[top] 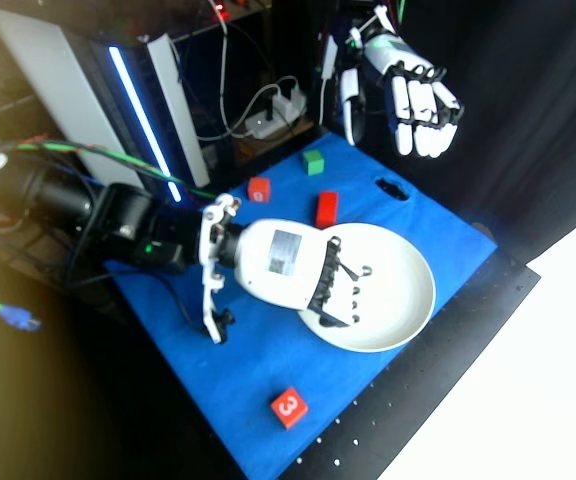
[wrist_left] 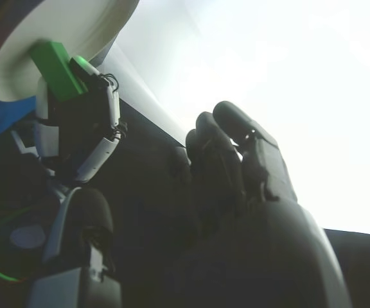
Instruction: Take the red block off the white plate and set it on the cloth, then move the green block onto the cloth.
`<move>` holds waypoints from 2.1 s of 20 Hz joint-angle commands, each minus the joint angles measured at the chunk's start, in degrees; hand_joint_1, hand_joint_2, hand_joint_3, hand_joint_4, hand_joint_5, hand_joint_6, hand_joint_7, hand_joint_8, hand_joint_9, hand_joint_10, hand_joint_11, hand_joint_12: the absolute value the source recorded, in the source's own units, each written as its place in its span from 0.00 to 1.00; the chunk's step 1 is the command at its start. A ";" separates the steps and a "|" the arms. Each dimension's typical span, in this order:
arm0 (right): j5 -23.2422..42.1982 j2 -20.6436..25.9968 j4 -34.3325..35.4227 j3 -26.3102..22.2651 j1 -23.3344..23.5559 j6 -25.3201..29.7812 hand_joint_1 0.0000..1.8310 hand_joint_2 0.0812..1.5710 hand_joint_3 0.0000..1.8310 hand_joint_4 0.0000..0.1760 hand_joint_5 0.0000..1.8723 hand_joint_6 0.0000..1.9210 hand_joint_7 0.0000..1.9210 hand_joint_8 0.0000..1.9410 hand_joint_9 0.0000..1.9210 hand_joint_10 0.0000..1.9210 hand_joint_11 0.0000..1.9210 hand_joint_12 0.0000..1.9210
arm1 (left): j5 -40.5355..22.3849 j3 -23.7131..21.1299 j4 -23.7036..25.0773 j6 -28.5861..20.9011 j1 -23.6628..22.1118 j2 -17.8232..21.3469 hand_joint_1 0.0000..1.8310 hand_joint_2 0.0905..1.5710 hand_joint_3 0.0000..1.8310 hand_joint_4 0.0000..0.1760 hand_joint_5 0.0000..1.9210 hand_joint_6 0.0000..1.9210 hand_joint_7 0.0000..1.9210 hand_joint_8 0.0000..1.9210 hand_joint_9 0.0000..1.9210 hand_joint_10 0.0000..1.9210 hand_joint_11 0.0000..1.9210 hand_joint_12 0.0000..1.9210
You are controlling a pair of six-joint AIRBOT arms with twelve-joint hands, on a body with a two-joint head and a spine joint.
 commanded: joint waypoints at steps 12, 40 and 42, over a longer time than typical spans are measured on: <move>-20.07 14.02 -8.20 -13.85 -0.32 5.54 0.75 0.72 0.00 0.00 0.43 0.59 0.50 0.57 0.43 0.72 0.36 0.84 | -10.01 -1.62 -1.11 -0.08 2.22 2.05 0.40 0.75 0.00 0.29 0.24 0.00 0.21 0.00 0.20 0.00 0.00 0.46; -33.26 23.51 -9.59 -26.65 -18.99 10.57 0.68 0.70 0.00 0.00 0.46 0.58 0.54 0.52 0.47 0.58 0.41 0.82 | -11.80 -2.48 -2.13 -0.08 4.25 2.39 0.30 0.76 0.00 0.57 0.20 0.00 0.20 0.00 0.20 0.00 0.00 0.54; -33.17 23.25 -9.00 -26.43 -19.34 10.57 0.67 0.62 0.00 0.00 0.36 0.43 0.41 0.45 0.39 0.56 0.33 0.81 | -11.80 -2.50 -2.14 -0.08 4.25 2.35 0.29 0.76 0.00 0.58 0.20 0.00 0.20 0.00 0.19 0.00 0.00 0.53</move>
